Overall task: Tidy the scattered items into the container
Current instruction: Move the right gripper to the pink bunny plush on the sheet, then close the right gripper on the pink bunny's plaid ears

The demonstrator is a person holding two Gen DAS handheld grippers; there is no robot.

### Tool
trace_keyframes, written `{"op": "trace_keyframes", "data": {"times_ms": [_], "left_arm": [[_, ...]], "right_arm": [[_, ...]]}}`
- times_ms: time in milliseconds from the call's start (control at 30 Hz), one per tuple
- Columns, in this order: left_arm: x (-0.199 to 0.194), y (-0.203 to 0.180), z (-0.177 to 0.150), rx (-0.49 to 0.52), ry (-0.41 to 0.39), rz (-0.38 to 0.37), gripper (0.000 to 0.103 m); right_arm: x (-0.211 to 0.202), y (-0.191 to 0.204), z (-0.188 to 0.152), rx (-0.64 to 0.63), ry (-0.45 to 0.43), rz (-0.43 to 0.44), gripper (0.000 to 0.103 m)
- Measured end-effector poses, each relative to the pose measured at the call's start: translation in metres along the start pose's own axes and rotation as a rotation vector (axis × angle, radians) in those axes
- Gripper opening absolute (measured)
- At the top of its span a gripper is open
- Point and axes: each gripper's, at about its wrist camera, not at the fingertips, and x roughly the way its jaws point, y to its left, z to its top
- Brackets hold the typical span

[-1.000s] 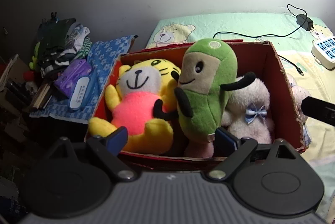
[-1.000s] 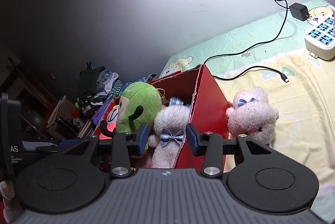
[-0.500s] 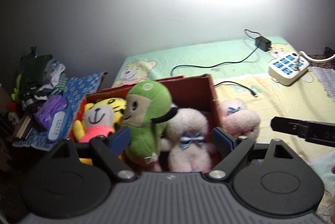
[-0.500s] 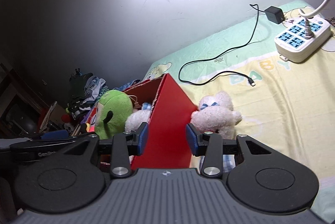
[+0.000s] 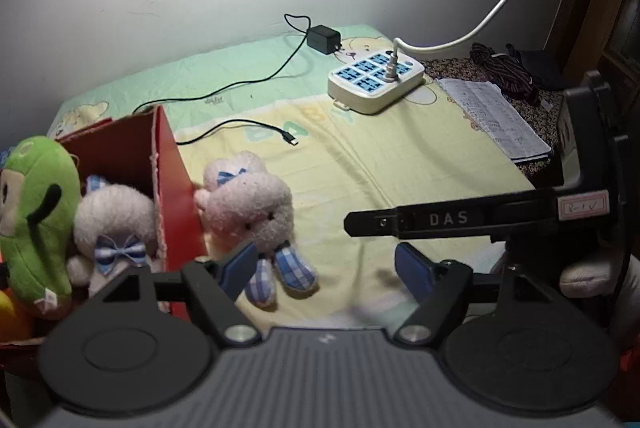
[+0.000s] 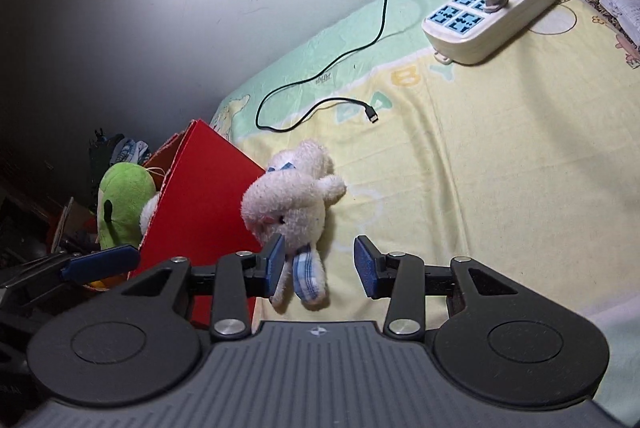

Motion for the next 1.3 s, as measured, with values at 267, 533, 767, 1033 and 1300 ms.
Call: {"op": "trace_keyframes", "data": {"times_ms": [267,533,767,1033,1300], "left_arm": [[0.007,0.012,-0.007,-0.005,0.047,-0.059,0.080],[0.013,0.011,-0.013,0.021,0.081,-0.058,0.084],[0.012,0.011,-0.012,0.027,0.078,-0.058,0.085],[0.013,0.012,-0.008,0.015,0.064,-0.077,0.089],[0.027,-0.001,-0.011,0.012,0.104,-0.182,0.087]], "right_arm": [[0.036,-0.008,0.001,-0.095,0.124,0.055,0.039],[0.076,0.006,0.005,-0.129,0.211,0.087,0.039],[0.097,0.008,0.008,-0.102,0.241,0.088,0.023],[0.069,-0.017,0.004,0.009,0.202,0.113,0.004],[0.007,-0.043,-0.025,0.056,0.208,0.036,0.004]]}}
